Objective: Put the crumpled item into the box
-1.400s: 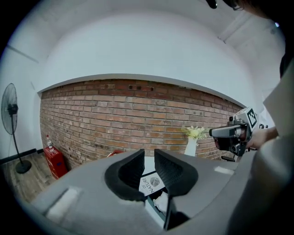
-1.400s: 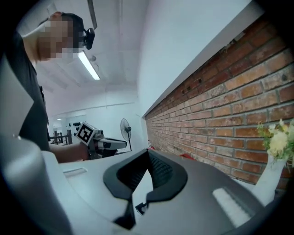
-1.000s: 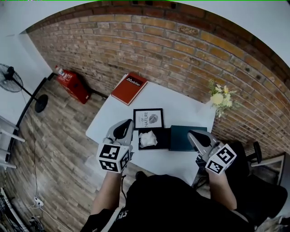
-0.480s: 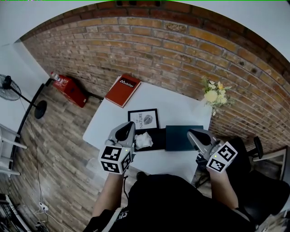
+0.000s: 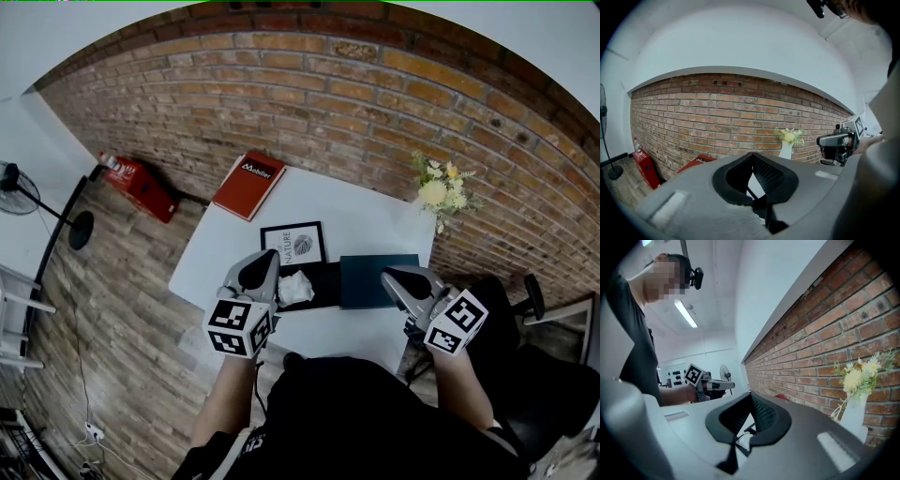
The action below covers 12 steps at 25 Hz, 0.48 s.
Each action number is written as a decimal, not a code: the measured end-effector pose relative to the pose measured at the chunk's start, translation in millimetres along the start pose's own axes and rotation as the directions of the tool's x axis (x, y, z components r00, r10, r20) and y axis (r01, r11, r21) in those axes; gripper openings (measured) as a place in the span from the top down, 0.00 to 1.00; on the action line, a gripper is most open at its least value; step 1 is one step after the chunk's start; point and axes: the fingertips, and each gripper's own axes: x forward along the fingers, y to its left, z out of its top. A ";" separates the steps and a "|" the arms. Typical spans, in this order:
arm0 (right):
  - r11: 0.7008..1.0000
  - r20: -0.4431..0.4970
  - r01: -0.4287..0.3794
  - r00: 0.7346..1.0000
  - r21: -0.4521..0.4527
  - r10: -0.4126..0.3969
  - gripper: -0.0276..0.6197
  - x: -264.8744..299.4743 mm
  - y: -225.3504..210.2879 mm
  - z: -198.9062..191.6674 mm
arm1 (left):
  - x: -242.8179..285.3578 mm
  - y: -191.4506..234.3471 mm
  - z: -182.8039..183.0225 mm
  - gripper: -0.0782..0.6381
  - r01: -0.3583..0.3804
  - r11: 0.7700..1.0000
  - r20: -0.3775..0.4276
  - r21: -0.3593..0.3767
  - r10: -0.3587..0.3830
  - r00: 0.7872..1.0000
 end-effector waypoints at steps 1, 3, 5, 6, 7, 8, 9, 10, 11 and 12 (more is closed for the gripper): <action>1.000 0.004 -0.002 1.000 0.005 0.002 0.96 -0.5 0.5 0.2 | -0.1 0.4 -0.3 0.88 0.000 1.000 -0.001 -0.001 0.000 1.000; 1.000 0.005 -0.002 1.000 0.012 0.002 0.96 -0.8 0.8 -0.3 | -0.5 1.4 -1.6 0.88 0.000 1.000 -0.004 -0.005 0.000 1.000; 1.000 0.006 0.001 1.000 0.013 -0.001 0.96 -0.9 0.4 -1.0 | -1.0 2.5 -3.9 0.88 -0.001 1.000 -0.008 -0.009 0.001 1.000; 1.000 0.007 0.002 1.000 0.014 -0.002 0.96 -0.9 0.2 -1.2 | -1.3 3.1 -5.0 0.88 -0.002 1.000 -0.009 -0.012 0.002 1.000; 1.000 0.008 0.003 1.000 0.014 -0.003 0.96 -0.9 0.0 -1.2 | -1.8 3.6 -6.0 0.88 -0.004 1.000 -0.009 -0.013 0.004 1.000; 1.000 0.009 0.003 1.000 0.015 -0.003 0.96 -0.9 -0.1 -1.1 | -2.4 4.1 -6.7 0.88 -0.006 1.000 -0.009 -0.014 0.006 1.000; 1.000 0.010 0.002 1.000 0.015 -0.002 0.96 -0.9 0.0 -0.9 | -3.1 4.6 -7.0 0.88 -0.009 1.000 -0.009 -0.015 0.009 1.000; 1.000 0.010 0.001 1.000 0.016 -0.001 0.96 -1.0 0.0 -0.7 | -3.8 5.0 -6.9 0.88 -0.012 1.000 -0.008 -0.015 0.012 1.000; 1.000 0.010 -0.001 1.000 0.016 0.000 0.96 -1.3 0.0 -0.6 | -4.5 5.2 -6.6 0.88 -0.014 1.000 -0.007 -0.015 0.014 1.000; 1.000 0.009 -0.001 1.000 0.018 0.001 0.96 -1.6 0.0 -0.7 | -5.2 5.1 -6.4 0.88 -0.017 1.000 -0.006 -0.016 0.017 1.000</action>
